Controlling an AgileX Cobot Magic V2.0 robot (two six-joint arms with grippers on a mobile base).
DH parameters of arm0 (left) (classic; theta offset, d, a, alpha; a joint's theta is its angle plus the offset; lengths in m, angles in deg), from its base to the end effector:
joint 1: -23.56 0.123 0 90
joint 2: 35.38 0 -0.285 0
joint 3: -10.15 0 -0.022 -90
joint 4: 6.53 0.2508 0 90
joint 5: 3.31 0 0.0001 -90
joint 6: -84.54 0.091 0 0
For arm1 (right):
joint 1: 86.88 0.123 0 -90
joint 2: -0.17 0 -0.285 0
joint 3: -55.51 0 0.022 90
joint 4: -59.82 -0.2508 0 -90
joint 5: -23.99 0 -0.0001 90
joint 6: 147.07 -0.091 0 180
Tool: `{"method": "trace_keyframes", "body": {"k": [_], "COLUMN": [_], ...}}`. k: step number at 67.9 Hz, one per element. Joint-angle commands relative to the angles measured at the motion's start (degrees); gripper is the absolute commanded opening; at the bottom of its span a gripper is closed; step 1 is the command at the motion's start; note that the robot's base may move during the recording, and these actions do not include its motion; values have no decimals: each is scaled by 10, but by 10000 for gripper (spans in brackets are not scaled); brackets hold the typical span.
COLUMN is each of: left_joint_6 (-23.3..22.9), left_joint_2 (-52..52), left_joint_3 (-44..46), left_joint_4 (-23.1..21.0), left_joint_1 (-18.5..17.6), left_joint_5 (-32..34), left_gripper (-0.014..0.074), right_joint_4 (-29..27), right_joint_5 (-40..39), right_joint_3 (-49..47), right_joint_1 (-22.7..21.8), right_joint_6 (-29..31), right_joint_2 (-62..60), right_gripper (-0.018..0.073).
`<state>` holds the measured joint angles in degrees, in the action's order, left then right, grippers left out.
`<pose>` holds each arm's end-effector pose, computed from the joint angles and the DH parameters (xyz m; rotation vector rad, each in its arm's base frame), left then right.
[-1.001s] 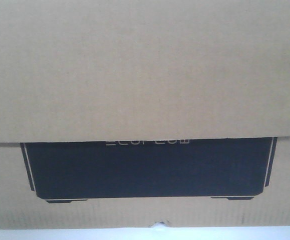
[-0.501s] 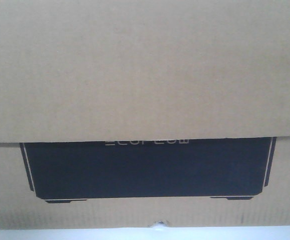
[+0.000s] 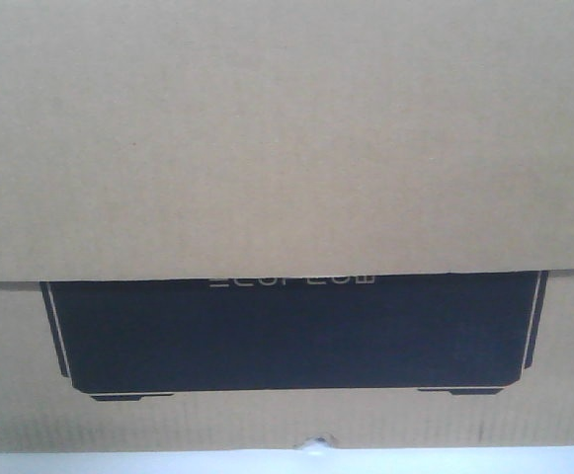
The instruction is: Grab box from left shelf to table start
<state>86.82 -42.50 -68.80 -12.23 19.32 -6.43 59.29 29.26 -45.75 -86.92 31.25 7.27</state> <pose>0.0567 -0.0047 0.1987 0.0155 1.5573 -0.1096 0.0567 0.0000 0.1965 0.0305 1.5900 0.0302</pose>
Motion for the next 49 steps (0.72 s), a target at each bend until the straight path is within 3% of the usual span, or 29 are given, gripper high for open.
{"method": "trace_keyframes", "body": {"k": [1, 49], "left_joint_6": [2, 2], "left_joint_2": [9, 9], "left_joint_3": [2, 2], "left_joint_4": [0, 0], "left_joint_1": [-5, -5], "left_joint_5": [53, 53], "left_gripper": [-99, -99], "right_joint_4": [1, 1], "right_joint_5": [-53, -53], "right_joint_3": [4, 4], "right_joint_1": [-4, -4], "right_joint_6": [2, 2], "right_joint_2": [-4, -4], "right_gripper": [58, 58]}}
